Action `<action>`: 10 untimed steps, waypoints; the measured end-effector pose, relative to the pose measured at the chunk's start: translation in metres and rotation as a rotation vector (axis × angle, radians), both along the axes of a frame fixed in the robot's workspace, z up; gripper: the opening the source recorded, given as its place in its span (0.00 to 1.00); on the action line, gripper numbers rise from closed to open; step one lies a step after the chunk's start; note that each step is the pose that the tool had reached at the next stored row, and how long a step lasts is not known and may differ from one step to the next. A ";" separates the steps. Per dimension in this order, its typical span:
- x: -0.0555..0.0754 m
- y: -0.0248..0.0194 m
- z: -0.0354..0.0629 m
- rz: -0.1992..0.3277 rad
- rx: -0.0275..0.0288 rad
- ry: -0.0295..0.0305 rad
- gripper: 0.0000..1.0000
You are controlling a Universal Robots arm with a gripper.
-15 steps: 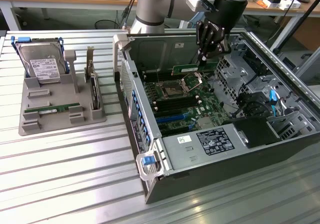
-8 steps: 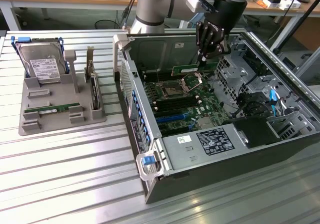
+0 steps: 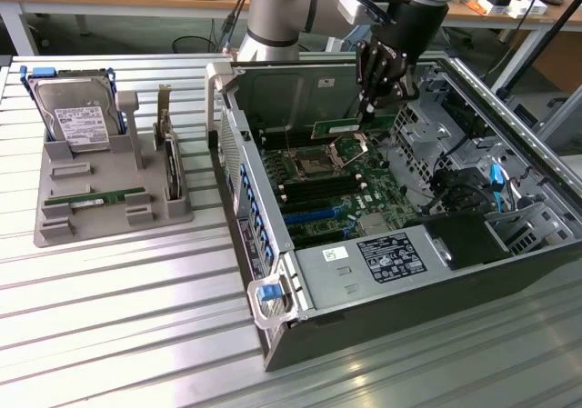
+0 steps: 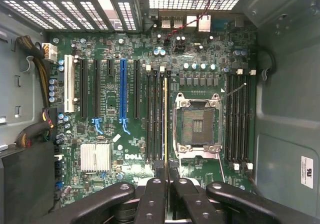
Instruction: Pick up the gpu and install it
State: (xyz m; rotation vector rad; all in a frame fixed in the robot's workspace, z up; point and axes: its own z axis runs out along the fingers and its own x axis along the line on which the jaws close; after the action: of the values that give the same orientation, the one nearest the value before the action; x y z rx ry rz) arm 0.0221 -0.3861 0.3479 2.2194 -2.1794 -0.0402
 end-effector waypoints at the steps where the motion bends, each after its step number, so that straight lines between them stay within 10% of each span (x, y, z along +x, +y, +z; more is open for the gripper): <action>1: 0.000 0.0000 -0.0002 0.000 0.0000 0.0000 0.12; 10: 0.000 0.0000 -0.0026 0.000 0.0000 0.0000 0.12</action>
State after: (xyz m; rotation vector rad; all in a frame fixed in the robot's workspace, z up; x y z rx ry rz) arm 0.0221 -0.3861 0.3454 2.2194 -2.1795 -0.0401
